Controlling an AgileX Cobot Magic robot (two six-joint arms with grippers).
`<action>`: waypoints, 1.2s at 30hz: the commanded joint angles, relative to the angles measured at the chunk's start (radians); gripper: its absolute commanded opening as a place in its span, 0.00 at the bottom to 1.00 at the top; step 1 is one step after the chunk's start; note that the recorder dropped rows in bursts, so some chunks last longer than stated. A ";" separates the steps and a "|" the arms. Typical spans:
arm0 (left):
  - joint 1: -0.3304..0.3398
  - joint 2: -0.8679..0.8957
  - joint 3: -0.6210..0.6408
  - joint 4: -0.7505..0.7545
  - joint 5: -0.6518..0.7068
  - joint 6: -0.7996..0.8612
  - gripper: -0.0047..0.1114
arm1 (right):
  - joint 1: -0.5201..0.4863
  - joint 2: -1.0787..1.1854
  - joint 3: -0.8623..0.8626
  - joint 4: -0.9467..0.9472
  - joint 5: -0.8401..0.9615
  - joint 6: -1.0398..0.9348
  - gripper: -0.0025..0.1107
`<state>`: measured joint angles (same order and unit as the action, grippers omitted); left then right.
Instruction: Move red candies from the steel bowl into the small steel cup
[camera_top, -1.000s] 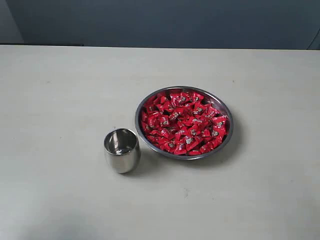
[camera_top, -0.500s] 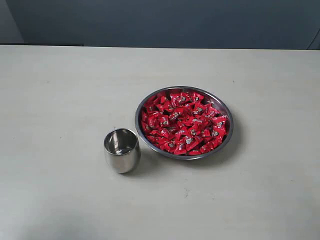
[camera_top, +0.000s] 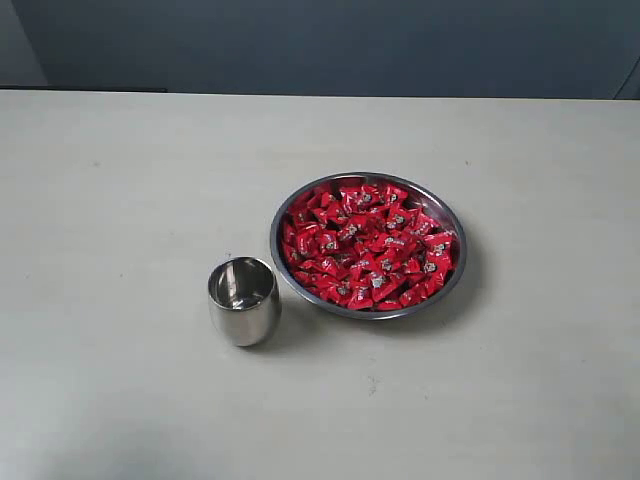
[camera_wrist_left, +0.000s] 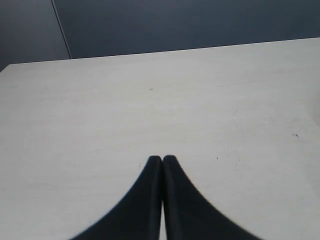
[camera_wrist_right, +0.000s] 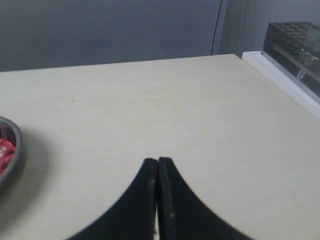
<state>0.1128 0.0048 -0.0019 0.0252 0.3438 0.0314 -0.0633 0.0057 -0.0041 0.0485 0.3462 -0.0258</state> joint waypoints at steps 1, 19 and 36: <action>-0.005 -0.005 0.002 0.002 -0.010 -0.002 0.04 | -0.005 -0.006 0.004 0.145 -0.100 -0.001 0.02; -0.005 -0.005 0.002 0.002 -0.010 -0.002 0.04 | -0.005 -0.006 0.004 0.482 -0.407 0.054 0.02; -0.005 -0.005 0.002 0.002 -0.010 -0.002 0.04 | -0.005 -0.006 0.004 0.672 -0.677 0.059 0.02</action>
<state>0.1128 0.0048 -0.0019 0.0252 0.3438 0.0314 -0.0633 0.0057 -0.0019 0.7167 -0.3123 0.0378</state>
